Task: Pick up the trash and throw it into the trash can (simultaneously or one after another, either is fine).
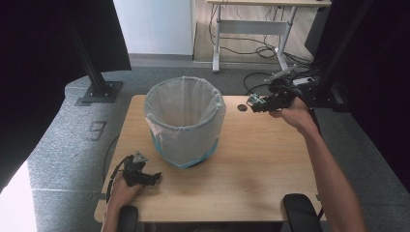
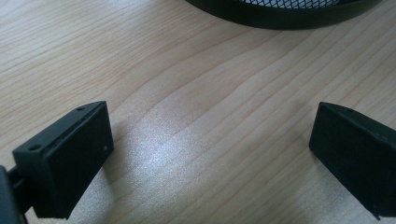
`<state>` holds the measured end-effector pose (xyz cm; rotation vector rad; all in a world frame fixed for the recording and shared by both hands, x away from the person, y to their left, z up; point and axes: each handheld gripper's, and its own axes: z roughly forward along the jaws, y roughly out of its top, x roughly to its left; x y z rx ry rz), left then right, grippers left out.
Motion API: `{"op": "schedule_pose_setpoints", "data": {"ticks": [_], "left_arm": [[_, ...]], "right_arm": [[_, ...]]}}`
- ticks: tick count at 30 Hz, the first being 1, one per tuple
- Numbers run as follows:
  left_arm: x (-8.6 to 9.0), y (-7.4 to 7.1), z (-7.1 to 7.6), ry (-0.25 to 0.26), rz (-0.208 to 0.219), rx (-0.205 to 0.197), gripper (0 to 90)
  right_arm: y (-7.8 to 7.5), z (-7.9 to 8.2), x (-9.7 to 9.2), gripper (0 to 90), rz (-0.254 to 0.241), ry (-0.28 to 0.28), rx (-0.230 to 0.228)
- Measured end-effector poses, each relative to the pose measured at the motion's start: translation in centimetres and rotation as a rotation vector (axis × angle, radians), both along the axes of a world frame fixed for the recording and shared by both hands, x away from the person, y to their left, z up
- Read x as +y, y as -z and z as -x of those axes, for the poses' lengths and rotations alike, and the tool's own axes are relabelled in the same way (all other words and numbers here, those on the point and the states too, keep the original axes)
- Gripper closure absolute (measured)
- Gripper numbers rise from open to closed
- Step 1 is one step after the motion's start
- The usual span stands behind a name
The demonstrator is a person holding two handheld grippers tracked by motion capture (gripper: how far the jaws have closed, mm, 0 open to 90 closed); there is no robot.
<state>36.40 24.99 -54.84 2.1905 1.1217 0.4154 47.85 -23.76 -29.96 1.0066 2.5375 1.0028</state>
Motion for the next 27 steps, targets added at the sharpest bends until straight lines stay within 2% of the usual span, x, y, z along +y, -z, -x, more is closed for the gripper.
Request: {"op": "schedule_pose_setpoints", "data": {"ticks": [16, 27], "left_arm": [[0.0, 0.0, 0.0, 0.000, 0.000, -0.001, 0.0], [0.0, 0.0, 0.0, 0.000, 0.000, 0.000, 0.0]], "right_arm": [[-4.5, 0.2, 2.0, 53.1, -0.002, -0.028, -0.037], [-6.7, 0.3, 4.1, 53.1, -0.016, -0.059, -0.053]]}}
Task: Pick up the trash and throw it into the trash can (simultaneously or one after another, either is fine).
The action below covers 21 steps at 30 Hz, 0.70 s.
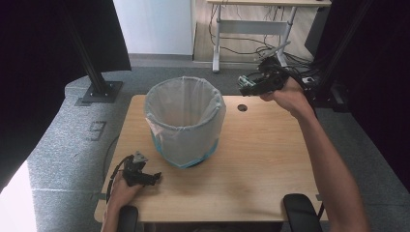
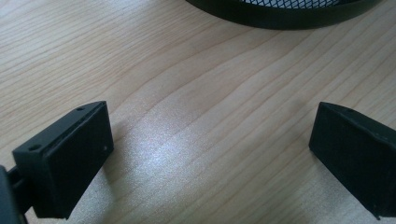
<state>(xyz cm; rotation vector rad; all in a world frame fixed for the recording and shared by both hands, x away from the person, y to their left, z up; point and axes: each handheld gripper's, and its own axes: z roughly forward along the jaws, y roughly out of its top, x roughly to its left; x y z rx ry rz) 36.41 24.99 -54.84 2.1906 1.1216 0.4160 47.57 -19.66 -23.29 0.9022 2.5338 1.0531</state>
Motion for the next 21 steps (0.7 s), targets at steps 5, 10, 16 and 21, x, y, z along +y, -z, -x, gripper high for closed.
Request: {"op": "schedule_pose_setpoints", "data": {"ticks": [5, 10, 16, 21], "left_arm": [[0.0, 0.0, 0.0, 0.000, 0.000, 0.000, 0.0], [0.0, 0.0, 0.0, 0.000, 0.000, 0.000, 0.0], [0.0, 0.0, 0.0, 0.000, 0.000, 0.000, 0.0], [0.0, 0.0, 0.0, 0.000, 0.000, 0.000, 0.0]], "right_arm": [[-0.6, 0.0, 1.4, 52.8, -0.006, -0.027, -0.004], [-0.9, -0.1, 3.1, 52.7, 0.006, -0.056, -0.011], [-1.1, -0.3, 5.1, 52.7, 0.012, -0.085, -0.017], [-1.2, -0.4, 6.9, 52.7, 0.018, -0.110, -0.019]]}}
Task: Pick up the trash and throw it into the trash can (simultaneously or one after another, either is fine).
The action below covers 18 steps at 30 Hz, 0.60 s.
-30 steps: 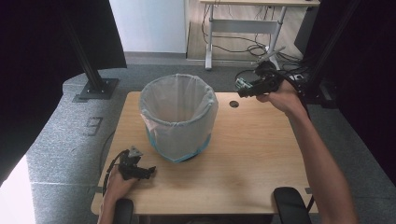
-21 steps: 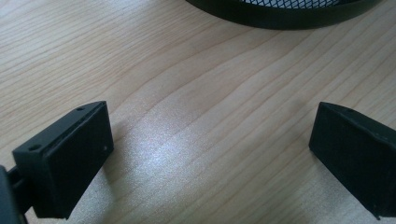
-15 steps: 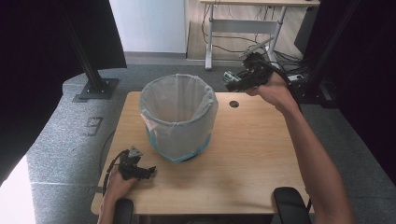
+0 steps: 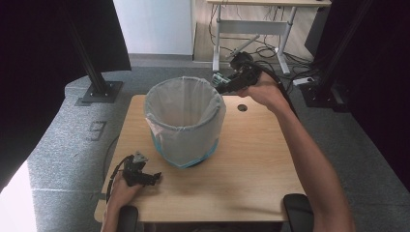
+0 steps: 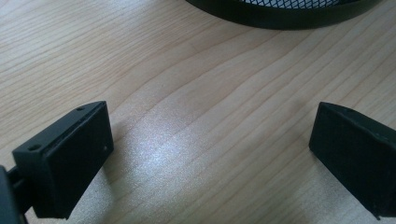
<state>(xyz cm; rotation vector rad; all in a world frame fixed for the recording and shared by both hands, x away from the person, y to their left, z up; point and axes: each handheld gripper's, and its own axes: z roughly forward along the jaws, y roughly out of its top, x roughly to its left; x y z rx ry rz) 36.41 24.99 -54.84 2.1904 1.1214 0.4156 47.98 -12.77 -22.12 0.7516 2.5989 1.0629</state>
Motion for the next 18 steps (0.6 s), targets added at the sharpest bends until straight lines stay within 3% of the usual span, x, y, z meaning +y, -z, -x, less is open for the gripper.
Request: {"op": "schedule_pose_setpoints", "data": {"ticks": [18], "left_arm": [[0.0, 0.0, 0.0, 0.001, 0.000, 0.000, 0.0]], "right_arm": [[0.6, -0.3, 6.3, 52.8, 0.015, -0.087, -0.007]]}}
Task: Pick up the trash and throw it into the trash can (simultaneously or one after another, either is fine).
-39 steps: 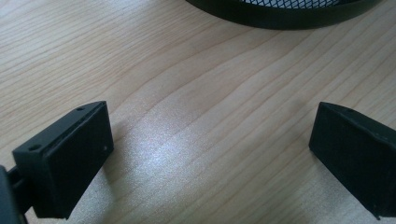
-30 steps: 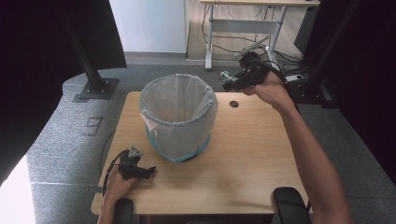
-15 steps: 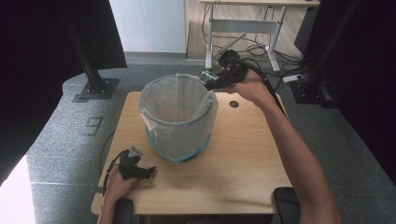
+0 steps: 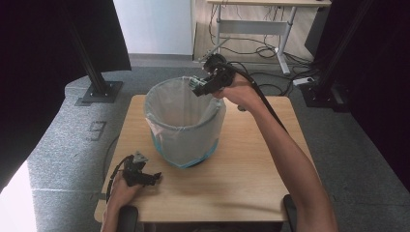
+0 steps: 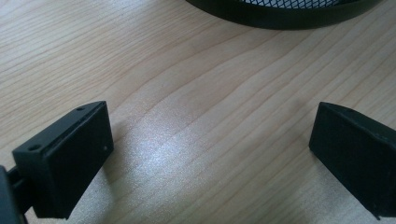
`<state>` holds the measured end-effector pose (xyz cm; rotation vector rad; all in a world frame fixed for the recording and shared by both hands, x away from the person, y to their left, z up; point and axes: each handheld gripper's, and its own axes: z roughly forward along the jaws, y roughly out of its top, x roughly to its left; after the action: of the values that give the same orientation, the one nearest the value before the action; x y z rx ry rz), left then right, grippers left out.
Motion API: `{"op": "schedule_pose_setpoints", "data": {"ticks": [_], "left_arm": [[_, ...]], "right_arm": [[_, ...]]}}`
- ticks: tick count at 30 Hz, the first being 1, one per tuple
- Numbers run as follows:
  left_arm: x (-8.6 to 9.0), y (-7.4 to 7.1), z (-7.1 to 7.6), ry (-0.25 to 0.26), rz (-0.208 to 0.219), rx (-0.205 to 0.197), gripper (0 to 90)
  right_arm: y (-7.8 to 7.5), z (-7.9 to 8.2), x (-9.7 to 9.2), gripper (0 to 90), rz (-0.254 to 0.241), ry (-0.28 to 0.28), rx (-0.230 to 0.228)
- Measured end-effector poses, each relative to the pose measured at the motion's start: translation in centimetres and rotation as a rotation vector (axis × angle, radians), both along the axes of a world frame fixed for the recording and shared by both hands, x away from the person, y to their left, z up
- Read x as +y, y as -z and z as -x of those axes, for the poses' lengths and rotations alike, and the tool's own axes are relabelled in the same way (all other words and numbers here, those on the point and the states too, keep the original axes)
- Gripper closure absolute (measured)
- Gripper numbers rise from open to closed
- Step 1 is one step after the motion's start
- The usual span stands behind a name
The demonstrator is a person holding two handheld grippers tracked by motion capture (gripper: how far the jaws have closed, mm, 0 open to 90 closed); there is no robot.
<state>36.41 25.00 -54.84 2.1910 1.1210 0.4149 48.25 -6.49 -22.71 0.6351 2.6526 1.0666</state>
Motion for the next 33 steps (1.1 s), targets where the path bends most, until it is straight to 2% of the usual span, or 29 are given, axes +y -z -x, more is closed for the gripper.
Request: {"op": "schedule_pose_setpoints", "data": {"ticks": [10, 20, 21, 25, 33], "left_arm": [[0.0, 0.0, 0.0, 0.000, 0.000, 0.000, 0.0], [0.0, 0.0, 0.0, 0.002, 0.000, 0.000, 0.0], [0.0, 0.0, 0.0, 0.002, 0.001, 0.000, 0.0], [0.0, 0.0, 0.0, 0.002, 0.001, 0.000, 0.0], [0.0, 0.0, 0.0, 0.002, 0.000, 0.000, 0.0]], "right_arm": [[1.2, -0.5, 2.9, 52.3, 0.025, -0.023, 0.006], [2.8, -1.2, 4.5, 49.0, 0.063, -0.029, 0.023], [2.9, -1.3, 4.6, 47.7, 0.066, -0.028, 0.028], [3.5, -1.4, 5.0, 33.8, 0.077, -0.027, 0.018], [3.4, -1.4, 4.8, 26.0, 0.069, -0.019, 0.004]]}}
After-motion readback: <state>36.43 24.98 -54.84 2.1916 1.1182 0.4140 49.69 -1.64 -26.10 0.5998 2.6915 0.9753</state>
